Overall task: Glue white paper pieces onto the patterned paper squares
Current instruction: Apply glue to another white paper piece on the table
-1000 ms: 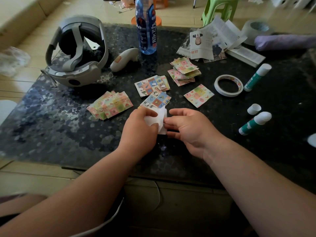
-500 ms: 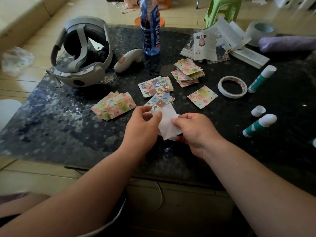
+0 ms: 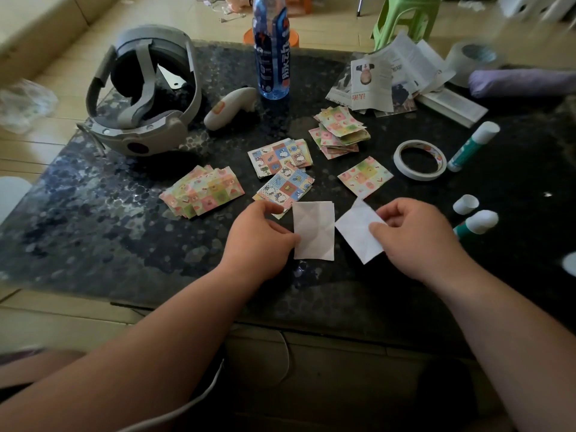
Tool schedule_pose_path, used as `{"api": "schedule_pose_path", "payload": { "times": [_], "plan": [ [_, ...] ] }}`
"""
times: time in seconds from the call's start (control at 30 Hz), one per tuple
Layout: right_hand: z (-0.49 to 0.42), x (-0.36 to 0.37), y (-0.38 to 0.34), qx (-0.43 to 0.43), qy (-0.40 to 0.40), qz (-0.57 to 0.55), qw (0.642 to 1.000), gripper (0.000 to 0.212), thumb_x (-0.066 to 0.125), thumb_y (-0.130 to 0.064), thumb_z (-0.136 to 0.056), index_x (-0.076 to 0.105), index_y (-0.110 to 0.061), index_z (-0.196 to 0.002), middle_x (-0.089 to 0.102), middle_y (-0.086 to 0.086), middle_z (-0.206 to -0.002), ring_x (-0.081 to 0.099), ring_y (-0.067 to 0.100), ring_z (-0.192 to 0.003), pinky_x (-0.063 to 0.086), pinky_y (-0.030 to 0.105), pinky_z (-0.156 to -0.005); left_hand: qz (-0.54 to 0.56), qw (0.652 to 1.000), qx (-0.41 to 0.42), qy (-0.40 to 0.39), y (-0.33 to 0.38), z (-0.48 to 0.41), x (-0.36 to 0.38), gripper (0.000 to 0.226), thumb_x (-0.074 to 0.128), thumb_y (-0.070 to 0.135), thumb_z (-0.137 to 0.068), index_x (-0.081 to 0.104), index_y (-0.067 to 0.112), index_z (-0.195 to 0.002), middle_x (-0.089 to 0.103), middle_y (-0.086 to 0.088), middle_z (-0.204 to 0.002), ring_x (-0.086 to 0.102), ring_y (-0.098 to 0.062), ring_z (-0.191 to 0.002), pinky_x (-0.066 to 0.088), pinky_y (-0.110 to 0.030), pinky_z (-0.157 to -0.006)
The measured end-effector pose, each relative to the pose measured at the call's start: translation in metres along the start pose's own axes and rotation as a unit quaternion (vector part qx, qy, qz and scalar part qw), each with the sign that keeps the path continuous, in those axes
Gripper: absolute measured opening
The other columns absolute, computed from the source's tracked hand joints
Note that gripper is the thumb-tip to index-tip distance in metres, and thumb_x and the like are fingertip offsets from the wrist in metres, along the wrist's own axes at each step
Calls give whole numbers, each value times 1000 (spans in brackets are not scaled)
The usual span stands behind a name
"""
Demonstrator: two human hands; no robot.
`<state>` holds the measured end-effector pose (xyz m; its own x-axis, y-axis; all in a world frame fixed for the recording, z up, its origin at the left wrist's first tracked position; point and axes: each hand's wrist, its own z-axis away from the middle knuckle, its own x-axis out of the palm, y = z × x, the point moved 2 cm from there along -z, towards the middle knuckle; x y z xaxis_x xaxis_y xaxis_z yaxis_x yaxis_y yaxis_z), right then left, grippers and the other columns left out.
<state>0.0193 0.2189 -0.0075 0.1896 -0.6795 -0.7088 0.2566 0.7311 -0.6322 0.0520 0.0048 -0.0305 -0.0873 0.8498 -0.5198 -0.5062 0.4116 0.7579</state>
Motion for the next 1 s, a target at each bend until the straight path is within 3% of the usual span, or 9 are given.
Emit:
{"api": "schedule_pose_path", "payload": {
  "times": [0.1, 0.2, 0.3, 0.37, 0.47, 0.67, 0.87, 1.0],
  "plan": [
    [8, -4, 7, -8, -23, 91, 996, 45, 70, -28, -94, 55, -26, -136, 65, -8, -108, 63, 10, -99, 53, 30, -78, 43, 999, -11, -4, 5, 3, 4, 44, 81, 14, -83, 60, 26, -119, 75, 6, -78, 71, -8, -71, 57, -28, -66],
    [23, -7, 3, -107, 28, 185, 977, 55, 71, -35, -91, 50, -27, -141, 54, -6, -134, 47, 16, -128, 46, 37, -104, 67, 998, -13, -6, 10, 6, 6, 34, 74, 13, -88, 62, 28, -116, 75, 6, -84, 71, -10, -69, 54, -24, -56],
    [37, -1, -5, -165, 30, 105, 980, 37, 72, -35, -90, 59, -30, -124, 56, -14, -113, 51, 6, -108, 47, 25, -88, 96, 995, -15, -38, 16, 12, 12, 16, 66, 14, -94, 71, 27, -102, 75, 5, -85, 68, -8, -64, 56, -23, -56],
    [36, 5, -5, -112, -9, 17, 994, 28, 74, -39, -89, 61, -32, -114, 59, -16, -99, 57, 2, -90, 45, 18, -72, 110, 991, -30, -66, 19, 18, 18, 9, 65, 22, -98, 74, 25, -95, 74, 1, -83, 66, -11, -66, 59, -28, -64],
    [28, 4, -5, -67, -14, -36, 997, 25, 74, -42, -90, 64, -29, -108, 63, -14, -88, 59, 1, -79, 41, 15, -61, 137, 986, -33, -92, 19, 22, 23, 13, 67, 28, -97, 77, 21, -92, 76, 1, -78, 68, -15, -70, 59, -34, -72],
    [18, 1, -4, -38, 18, -98, 994, 19, 77, -42, -88, 66, -28, -95, 67, -12, -87, 63, 4, -79, 45, 19, -62, 173, 979, -29, -106, 15, 22, 15, 15, 75, 29, -91, 77, 18, -82, 77, -10, -89, 68, -23, -74, 60, -41, -78],
    [10, 8, -2, -15, 3, -193, 981, 15, 79, -33, -88, 76, -21, -80, 68, -8, -60, 61, 3, -53, 47, 30, -59, 248, 962, -46, -109, 18, 23, 9, 19, 74, 27, -91, 72, 10, -82, 76, -11, -86, 66, -23, -75, 56, -34, -68],
    [4, 8, -2, 9, -8, -225, 974, 17, 76, -29, -91, 76, -17, -78, 68, -3, -64, 60, 12, -59, 46, 33, -61, 226, 973, -41, -37, 18, 17, -7, 22, 68, 30, -96, 75, 12, -85, 74, -12, -86, 65, -25, -73, 60, -40, -71]
  ]
}}
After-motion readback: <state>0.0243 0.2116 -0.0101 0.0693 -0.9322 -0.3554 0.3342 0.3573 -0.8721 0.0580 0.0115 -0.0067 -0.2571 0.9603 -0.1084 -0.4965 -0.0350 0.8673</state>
